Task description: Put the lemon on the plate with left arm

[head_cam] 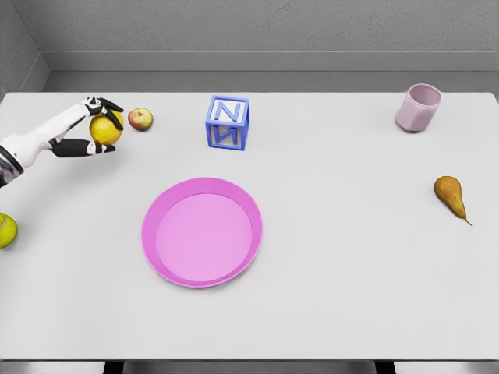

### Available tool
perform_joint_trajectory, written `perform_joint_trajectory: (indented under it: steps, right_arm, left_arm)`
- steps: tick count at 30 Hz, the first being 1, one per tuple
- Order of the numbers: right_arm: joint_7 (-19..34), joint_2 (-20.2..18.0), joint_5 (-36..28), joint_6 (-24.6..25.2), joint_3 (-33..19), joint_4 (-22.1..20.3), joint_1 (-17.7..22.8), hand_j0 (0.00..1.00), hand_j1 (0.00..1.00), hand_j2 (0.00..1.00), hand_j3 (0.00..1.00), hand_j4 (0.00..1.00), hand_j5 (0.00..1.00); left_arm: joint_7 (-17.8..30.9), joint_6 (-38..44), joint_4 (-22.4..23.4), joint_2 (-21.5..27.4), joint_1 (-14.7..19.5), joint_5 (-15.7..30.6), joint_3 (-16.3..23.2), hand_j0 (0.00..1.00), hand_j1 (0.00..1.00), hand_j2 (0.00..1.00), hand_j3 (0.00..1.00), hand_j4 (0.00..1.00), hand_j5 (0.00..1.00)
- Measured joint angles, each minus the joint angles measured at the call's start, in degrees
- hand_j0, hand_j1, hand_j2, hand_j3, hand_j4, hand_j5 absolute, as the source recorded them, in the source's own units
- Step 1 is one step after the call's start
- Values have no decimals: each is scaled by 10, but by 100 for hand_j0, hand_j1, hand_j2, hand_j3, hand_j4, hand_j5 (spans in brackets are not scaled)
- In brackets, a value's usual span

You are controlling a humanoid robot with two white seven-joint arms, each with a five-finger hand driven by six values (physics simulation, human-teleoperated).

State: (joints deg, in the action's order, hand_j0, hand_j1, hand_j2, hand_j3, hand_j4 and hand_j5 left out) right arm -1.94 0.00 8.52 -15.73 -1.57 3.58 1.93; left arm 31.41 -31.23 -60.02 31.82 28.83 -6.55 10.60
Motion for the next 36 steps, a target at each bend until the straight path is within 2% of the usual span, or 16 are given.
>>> perform_joint_trajectory:
  steps: [16,30,36]
  right_arm:
    - [0,0,0,0,0,0,0,100,100,100,100,100,100]
    - [0,0,-1,0,0,0,0,100,100,100,100,100,100]
    - [0,0,0,0,0,0,0,100,100,100,100,100,100]
  left_arm:
    - [0,-5,-94,1,-55,5,-15,42,42,42,42,42,42]
    - [0,-36,-176,10,-121,19,-34,42,42,42,42,42,42]
    - [0,-39,-202,13,-134,26,-34,42,42,42,42,42,42]
